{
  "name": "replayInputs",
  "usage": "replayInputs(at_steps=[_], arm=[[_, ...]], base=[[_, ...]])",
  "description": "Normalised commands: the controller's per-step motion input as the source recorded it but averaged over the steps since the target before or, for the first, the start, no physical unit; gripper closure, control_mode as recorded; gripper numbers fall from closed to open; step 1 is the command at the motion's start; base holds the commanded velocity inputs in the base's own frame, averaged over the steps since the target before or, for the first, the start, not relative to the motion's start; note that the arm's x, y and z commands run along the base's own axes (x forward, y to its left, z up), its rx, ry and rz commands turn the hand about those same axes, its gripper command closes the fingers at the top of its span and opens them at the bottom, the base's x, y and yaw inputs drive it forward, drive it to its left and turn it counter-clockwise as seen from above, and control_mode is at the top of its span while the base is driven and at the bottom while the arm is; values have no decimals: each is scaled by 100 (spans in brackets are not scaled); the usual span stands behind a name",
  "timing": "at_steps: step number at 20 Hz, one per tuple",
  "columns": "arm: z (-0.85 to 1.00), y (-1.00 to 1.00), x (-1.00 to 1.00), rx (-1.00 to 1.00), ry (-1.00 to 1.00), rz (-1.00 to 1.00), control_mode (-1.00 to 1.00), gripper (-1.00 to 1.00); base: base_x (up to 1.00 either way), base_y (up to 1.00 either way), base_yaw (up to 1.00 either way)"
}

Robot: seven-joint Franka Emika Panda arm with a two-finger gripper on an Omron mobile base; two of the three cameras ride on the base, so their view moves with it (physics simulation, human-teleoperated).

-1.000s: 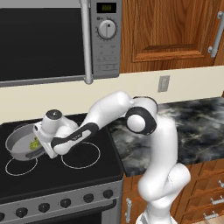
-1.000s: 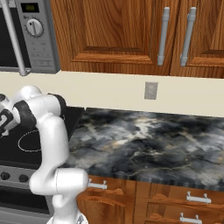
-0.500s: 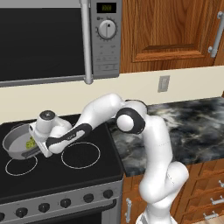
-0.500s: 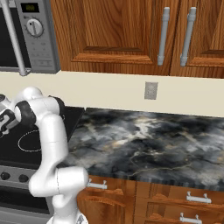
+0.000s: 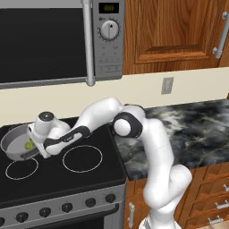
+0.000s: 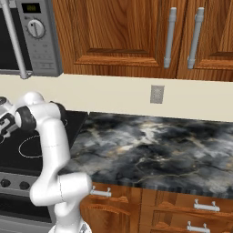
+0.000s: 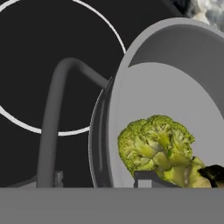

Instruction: Turn on the sink faucet. Then move the broccoli from the counter to the sink. Turn off the sink. Move the vegetable from the sink to the pot next to the stove. Finally move the pot to the rear left burner.

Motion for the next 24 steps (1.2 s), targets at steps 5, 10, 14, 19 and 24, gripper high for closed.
replayInputs(at_steps=[5, 10, 14, 19, 24], arm=[[-7, 0, 25, 0, 0, 0, -100, 100], [0, 0, 28, 0, 0, -2, -100, 100], [0, 0, 28, 0, 3, -5, -100, 100], [0, 0, 26, 0, 6, -5, -100, 100], [0, 0, 25, 0, 6, -4, -100, 100]], base=[[0, 0, 0], [0, 0, 0], [0, 0, 0], [0, 0, 0], [0, 0, 0]])
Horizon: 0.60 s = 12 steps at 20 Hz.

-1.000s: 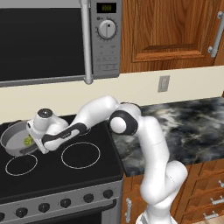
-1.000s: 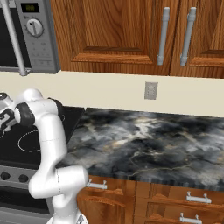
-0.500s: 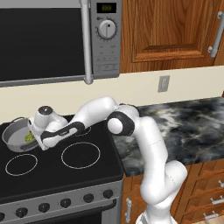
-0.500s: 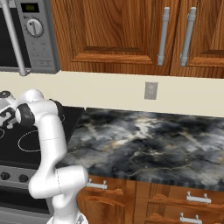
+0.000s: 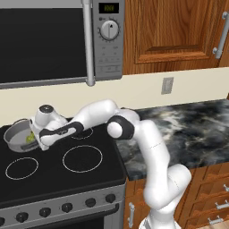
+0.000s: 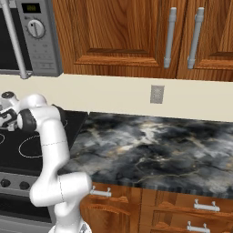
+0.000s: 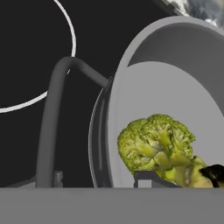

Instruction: Turn on the sink faucet. Then move the broccoli from the counter to the sink. Turn off the sink. Move the vegetable from the sink to the pot next to the stove. Finally move the pot to the rear left burner.

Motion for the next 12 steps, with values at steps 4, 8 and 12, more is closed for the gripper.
replayInputs(at_steps=[4, 8, 12], arm=[[-6, 0, 22, 0, 6, -3, -100, 100], [-11, 0, 6, 0, 4, -1, -100, 100], [-12, 0, 3, 0, 4, 0, -100, 100]], base=[[0, 0, 0], [0, 0, 0], [0, 0, 0]])
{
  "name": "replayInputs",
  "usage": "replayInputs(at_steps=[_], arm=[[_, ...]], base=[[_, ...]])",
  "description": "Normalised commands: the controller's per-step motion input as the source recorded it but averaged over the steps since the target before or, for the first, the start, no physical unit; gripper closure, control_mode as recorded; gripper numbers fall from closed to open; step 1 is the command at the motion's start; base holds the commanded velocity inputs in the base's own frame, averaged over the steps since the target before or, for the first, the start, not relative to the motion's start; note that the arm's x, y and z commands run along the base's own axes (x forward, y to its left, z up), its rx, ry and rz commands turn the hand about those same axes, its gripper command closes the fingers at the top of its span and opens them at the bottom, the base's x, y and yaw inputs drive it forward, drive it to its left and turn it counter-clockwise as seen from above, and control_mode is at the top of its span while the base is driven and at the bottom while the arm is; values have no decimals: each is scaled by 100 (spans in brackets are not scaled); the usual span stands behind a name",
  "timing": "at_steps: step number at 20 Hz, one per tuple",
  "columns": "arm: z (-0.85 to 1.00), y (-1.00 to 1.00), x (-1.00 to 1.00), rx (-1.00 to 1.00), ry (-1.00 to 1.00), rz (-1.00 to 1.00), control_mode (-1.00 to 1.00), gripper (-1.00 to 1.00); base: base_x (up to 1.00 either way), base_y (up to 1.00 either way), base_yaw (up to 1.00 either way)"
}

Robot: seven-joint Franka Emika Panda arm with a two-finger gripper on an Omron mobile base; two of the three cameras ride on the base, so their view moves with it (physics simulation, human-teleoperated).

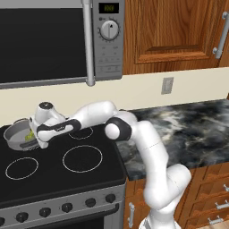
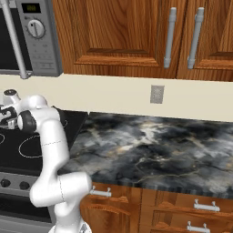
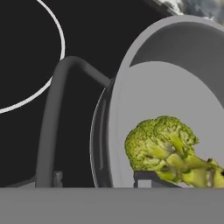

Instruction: Turn on the sink faucet. Then move the broccoli from the counter to the sink. Turn off the sink. Move the vegetable from the sink to the pot next to the stove. Finally move the pot to the rear left burner.

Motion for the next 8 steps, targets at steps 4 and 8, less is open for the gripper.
replayInputs(at_steps=[4, 8], arm=[[-19, 0, 0, 0, 2, 0, -100, 100], [-23, 0, 0, 0, 0, 0, -100, -100]], base=[[0, 0, 0], [0, 0, 0]])
